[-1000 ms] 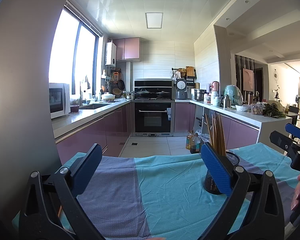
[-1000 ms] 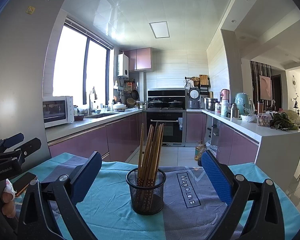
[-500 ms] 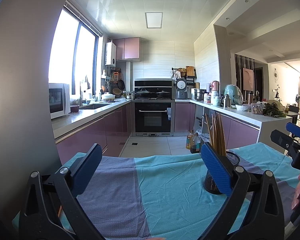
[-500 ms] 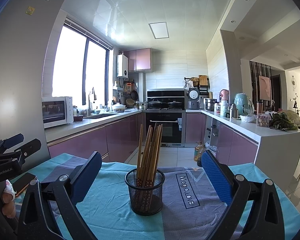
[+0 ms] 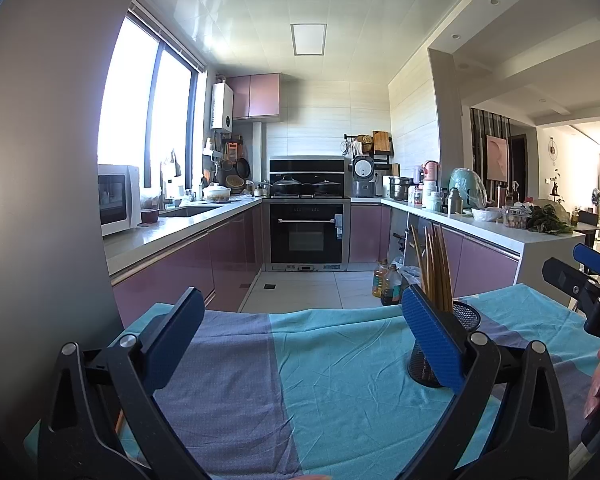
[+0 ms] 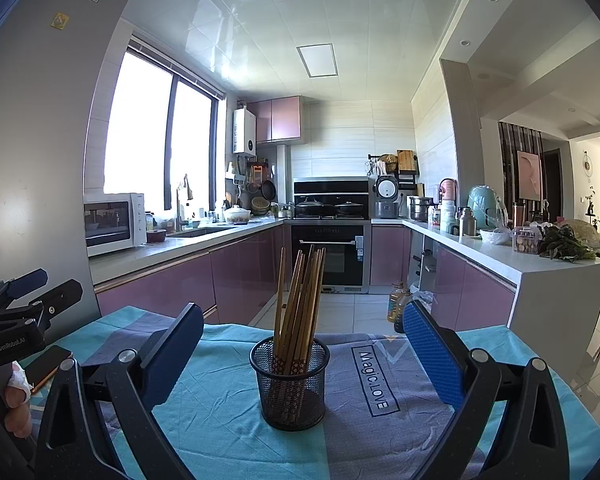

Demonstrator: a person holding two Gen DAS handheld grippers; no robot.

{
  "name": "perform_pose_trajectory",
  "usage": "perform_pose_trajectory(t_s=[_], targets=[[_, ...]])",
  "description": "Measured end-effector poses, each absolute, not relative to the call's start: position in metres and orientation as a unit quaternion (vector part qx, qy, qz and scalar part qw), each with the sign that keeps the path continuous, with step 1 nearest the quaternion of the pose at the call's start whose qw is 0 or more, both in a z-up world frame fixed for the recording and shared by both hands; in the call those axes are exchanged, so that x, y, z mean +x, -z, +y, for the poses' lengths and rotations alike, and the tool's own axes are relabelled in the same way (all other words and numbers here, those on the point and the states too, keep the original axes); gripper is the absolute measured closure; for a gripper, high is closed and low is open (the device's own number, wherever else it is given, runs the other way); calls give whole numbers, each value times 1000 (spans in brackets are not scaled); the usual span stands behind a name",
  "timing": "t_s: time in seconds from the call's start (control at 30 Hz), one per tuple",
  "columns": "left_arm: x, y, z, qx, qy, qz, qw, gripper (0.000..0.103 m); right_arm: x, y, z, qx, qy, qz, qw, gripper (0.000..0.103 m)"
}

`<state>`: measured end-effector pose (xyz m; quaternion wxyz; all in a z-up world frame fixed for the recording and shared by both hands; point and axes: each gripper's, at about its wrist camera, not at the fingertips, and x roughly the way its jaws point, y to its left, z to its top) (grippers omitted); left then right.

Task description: Organize utensils

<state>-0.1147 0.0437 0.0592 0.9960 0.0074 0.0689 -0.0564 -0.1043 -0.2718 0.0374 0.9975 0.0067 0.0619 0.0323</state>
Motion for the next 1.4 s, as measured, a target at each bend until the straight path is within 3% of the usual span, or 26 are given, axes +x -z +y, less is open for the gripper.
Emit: perform_pose_trajectory(t_s=[1.4], targets=[[-116,-56,45,11,57,72,996,6,-102,-32,-269,13,-32,67,997,6]])
